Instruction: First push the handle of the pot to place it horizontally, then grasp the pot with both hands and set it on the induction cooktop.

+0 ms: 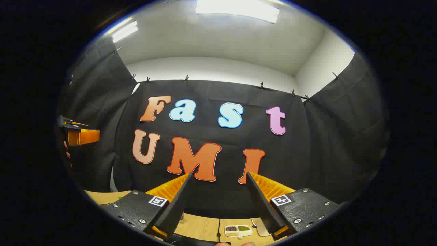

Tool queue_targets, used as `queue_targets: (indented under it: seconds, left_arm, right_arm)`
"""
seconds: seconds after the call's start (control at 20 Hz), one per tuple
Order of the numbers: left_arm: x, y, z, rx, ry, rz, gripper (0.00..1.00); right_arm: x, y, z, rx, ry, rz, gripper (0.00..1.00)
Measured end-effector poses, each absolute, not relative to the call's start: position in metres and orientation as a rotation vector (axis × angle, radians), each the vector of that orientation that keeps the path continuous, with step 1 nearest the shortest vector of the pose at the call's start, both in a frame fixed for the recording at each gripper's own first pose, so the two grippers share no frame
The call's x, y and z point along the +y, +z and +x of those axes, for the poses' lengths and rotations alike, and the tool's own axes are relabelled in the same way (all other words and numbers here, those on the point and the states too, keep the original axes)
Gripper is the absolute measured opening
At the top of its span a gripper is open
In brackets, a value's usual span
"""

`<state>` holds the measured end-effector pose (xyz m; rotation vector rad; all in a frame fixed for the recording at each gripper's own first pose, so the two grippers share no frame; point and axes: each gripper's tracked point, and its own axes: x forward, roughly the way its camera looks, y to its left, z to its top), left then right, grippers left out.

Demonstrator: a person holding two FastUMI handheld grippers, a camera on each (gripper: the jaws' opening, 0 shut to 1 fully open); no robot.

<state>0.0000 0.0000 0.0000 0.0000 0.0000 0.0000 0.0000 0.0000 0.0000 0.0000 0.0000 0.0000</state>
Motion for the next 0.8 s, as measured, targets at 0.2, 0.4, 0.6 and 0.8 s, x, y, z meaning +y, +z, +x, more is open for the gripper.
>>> queue_targets:
  seconds: [0.2, 0.4, 0.6, 0.8]
  left_arm:
    - [-0.012, -0.011, -0.001, 0.026, -0.014, -0.021, 0.83]
    - [-0.006, -0.010, 0.001, 0.023, 0.010, 0.000, 0.84]
    - [0.001, -0.016, 0.010, 0.022, 0.037, 0.006, 0.84]
    - [0.001, -0.042, 0.016, 0.100, 0.046, 0.001, 0.84]
  right_arm:
    - [-0.014, 0.001, -0.004, 0.005, -0.019, 0.017, 0.96]
    - [-0.033, -0.002, -0.002, 0.027, -0.074, 0.031, 0.95]
    - [-0.040, -0.002, 0.000, 0.025, -0.097, 0.009, 0.95]
    - [-0.040, -0.006, 0.002, 0.032, -0.102, 0.018, 0.95]
